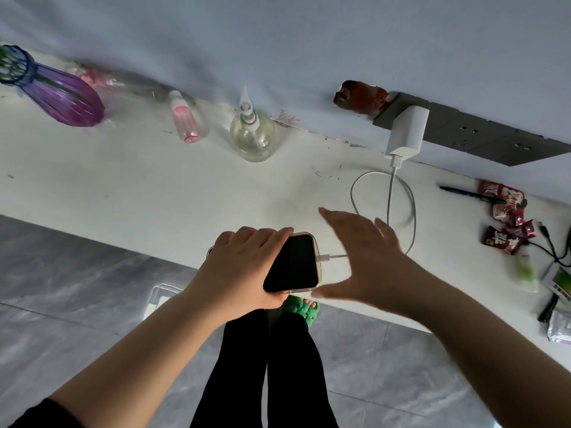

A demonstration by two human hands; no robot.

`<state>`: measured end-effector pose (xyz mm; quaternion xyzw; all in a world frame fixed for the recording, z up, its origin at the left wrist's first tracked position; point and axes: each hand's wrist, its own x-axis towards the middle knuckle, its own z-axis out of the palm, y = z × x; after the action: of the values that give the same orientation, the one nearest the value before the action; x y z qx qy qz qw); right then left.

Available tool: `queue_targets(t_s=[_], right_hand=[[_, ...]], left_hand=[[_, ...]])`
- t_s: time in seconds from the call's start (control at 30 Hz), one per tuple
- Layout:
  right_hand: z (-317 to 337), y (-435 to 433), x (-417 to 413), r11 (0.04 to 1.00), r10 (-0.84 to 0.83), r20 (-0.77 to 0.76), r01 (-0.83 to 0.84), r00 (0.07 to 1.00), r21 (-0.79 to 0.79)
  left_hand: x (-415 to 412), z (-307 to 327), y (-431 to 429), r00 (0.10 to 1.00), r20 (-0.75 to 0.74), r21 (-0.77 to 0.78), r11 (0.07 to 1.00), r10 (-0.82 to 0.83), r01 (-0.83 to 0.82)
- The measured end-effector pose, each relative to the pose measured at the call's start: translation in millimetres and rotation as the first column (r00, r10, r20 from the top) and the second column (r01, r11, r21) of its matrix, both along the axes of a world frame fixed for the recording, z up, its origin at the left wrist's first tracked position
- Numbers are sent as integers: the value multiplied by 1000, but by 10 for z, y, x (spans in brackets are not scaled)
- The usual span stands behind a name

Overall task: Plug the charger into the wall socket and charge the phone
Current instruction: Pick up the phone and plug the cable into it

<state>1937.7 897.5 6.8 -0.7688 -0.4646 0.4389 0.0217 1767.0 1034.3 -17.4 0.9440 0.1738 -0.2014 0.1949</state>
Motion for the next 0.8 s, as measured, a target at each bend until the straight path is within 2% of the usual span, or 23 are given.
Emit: queue_targets(t_s=[0.07, 0.13, 0.23, 0.4, 0.47, 0.57, 0.6, 0.7, 0.8], right_hand=[[-90, 52, -151, 983, 173, 162, -182, 972, 40], [-182, 102, -248, 965, 230, 264, -254, 937, 59], [-283, 197, -256, 967, 221, 302, -249, 927, 58], [-434, 331, -197, 938, 241, 343, -308, 908, 156], [-488, 372, -149, 929, 266, 361, -338, 893, 150], [-600, 395, -66, 937, 269, 365, -330, 891, 116], [-657, 400, -51, 937, 272, 361, -330, 892, 110], [-861, 438, -76, 939, 279, 351, -330, 894, 94], [-1075, 499, -116, 959, 222, 373, -270, 901, 82]], left_hand=[[53, -56, 1, 1000, 10, 22, 1000, -20, 20], [93, -101, -7, 999, 27, 51, 998, -33, 32], [113, -160, 12, 997, 65, 95, 994, -53, 46], [72, -266, 195, 984, 169, 110, 993, -47, 29], [-11, -335, 345, 990, 103, 147, 986, -93, 77], [-159, -468, 605, 986, -127, 150, 981, -108, 126], [-193, -537, 646, 980, -163, 137, 981, -116, 139], [-234, -745, 699, 979, -175, 53, 992, -104, 115], [-207, -892, 823, 991, -134, 0, 1000, -13, 13]])
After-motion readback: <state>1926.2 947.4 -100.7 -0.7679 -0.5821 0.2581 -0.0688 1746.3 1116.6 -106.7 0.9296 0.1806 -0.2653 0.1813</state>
